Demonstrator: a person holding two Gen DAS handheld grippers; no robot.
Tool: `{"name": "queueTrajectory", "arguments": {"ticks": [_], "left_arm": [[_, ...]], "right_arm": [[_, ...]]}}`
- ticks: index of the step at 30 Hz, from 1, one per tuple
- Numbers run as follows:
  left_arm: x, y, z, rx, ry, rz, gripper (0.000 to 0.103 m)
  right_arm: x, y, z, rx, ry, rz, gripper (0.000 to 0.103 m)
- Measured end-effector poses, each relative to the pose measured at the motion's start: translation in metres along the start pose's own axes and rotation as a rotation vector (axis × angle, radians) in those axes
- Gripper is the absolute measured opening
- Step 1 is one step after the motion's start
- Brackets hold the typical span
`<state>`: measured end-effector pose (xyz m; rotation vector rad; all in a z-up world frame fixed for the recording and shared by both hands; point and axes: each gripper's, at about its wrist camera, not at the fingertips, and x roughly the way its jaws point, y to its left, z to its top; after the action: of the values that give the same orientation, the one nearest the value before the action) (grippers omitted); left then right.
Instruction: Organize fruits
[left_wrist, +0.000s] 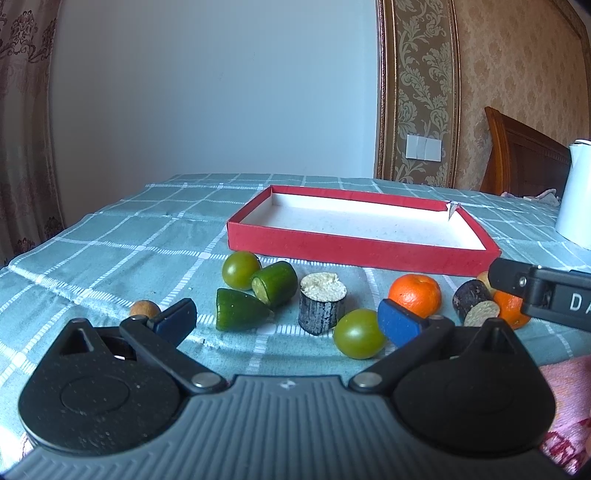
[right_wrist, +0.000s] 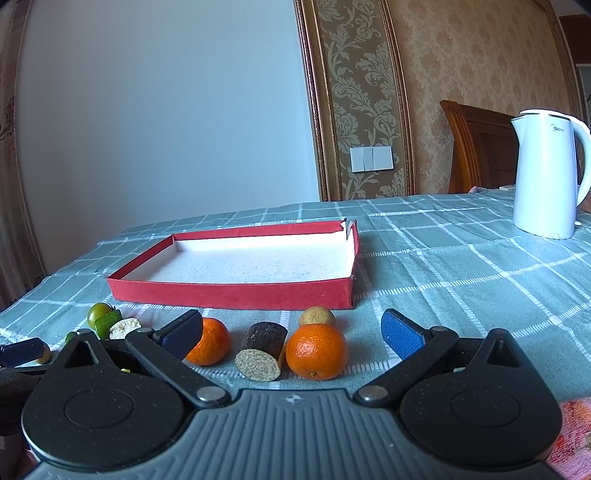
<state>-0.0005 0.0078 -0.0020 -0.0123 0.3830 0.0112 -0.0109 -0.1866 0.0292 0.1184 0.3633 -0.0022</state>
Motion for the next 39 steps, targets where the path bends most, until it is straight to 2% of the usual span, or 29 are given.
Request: {"name": "queueTrajectory", "arguments": {"ticks": [39], "left_arm": [[0.0004,0.0021,-0.0001,-0.007,0.013,0.001,0.103]], "right_arm": [[0.0030,0.0004,0.0004,0.014,0.008,0.006,0.103]]}}
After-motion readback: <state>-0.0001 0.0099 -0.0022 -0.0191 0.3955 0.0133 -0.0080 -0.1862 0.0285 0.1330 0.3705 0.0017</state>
